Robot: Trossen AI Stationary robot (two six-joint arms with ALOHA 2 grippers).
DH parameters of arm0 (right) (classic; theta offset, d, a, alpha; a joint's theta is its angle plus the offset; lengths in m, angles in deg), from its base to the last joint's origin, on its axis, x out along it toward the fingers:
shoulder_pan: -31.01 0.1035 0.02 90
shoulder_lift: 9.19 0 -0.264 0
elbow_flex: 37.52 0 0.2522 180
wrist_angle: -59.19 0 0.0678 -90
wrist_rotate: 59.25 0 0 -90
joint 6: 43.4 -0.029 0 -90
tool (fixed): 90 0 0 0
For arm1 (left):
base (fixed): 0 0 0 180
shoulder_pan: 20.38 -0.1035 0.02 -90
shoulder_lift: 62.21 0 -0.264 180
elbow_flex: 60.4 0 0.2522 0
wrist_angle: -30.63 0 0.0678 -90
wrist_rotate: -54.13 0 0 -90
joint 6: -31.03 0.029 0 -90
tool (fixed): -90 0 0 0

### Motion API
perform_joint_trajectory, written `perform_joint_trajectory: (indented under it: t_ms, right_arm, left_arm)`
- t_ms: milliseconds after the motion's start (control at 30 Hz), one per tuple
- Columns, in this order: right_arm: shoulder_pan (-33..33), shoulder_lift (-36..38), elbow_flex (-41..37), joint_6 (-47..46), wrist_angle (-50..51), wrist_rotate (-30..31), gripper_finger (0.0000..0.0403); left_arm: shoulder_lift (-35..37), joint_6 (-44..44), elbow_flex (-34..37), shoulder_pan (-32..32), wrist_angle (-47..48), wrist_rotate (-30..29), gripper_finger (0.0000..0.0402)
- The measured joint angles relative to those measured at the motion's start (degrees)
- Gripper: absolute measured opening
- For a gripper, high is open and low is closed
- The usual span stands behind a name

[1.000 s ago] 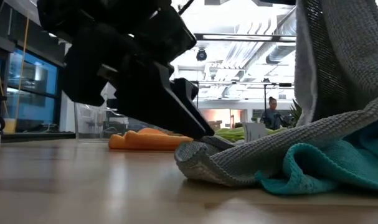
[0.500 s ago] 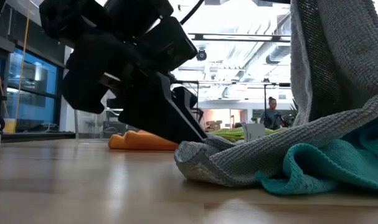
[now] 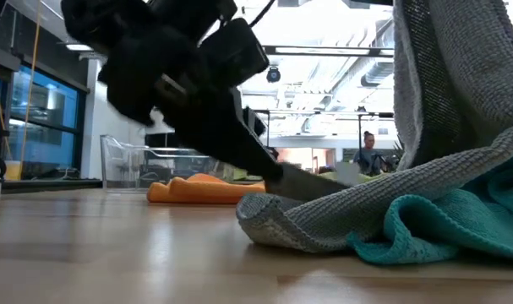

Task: Fold microfiber towels
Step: Fold the gray towel

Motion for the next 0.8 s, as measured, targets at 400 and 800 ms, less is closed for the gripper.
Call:
perform_joint_trajectory:
  t_ms: [400, 800]
  right_arm:
    - [-5.93, 7.85, 6.19, -1.03, 10.79, 15.01, 0.0000]
    - [-18.43, 7.82, 12.69, 7.90, 16.97, 26.72, 0.0000]
  left_arm:
    - [31.61, 3.47, 0.00, -6.96, 26.68, 2.07, 0.0001]
    - [63.82, -10.27, -0.04, -9.18, 43.95, -10.46, 0.0000]
